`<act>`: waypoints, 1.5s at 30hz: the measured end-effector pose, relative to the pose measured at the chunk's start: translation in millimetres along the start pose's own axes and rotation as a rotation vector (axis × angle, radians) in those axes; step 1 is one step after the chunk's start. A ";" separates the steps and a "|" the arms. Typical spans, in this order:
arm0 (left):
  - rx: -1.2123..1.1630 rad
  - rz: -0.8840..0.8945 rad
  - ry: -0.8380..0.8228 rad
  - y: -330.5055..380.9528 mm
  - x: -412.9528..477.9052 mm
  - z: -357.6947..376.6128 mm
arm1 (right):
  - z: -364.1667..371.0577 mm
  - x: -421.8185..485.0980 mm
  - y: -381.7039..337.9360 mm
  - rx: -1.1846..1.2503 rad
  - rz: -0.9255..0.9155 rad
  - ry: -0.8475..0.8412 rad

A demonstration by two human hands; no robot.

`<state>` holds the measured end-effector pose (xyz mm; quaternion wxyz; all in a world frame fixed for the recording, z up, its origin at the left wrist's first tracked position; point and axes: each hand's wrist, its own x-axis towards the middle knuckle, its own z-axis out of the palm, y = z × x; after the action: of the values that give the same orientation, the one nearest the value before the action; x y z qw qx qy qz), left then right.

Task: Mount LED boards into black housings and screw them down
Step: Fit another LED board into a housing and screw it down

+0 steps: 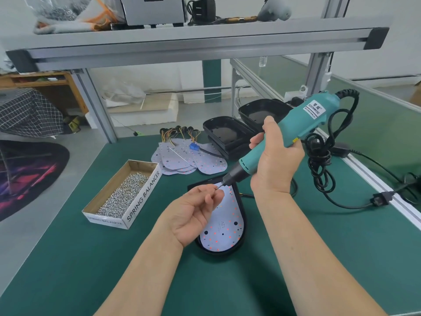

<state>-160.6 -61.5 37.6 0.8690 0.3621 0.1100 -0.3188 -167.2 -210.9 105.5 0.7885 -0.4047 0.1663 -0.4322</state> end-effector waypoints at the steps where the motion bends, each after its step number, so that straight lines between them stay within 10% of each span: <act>1: 0.004 0.041 0.000 -2.0 0.2 1.5 | -0.5 -0.1 0.3 -0.001 -0.003 0.011; 11: 0.226 0.453 0.039 -23.1 -4.1 15.5 | -11.8 13.7 8.0 0.038 0.121 0.188; 22: 0.131 0.041 0.137 -13.2 -13.4 22.1 | -12.3 9.5 -1.2 0.055 0.030 0.024; 34: 0.561 0.510 0.210 -26.9 -4.6 22.4 | -13.3 9.9 -2.4 0.060 0.108 0.130; 45: 0.332 0.234 0.105 -27.4 -1.3 22.6 | -13.2 11.1 -1.1 0.014 0.065 0.109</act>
<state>-179.8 -91.3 38.9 0.8215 0.5267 0.0581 -0.2103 -169.6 -226.8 99.2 0.7949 -0.3695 0.2189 -0.4286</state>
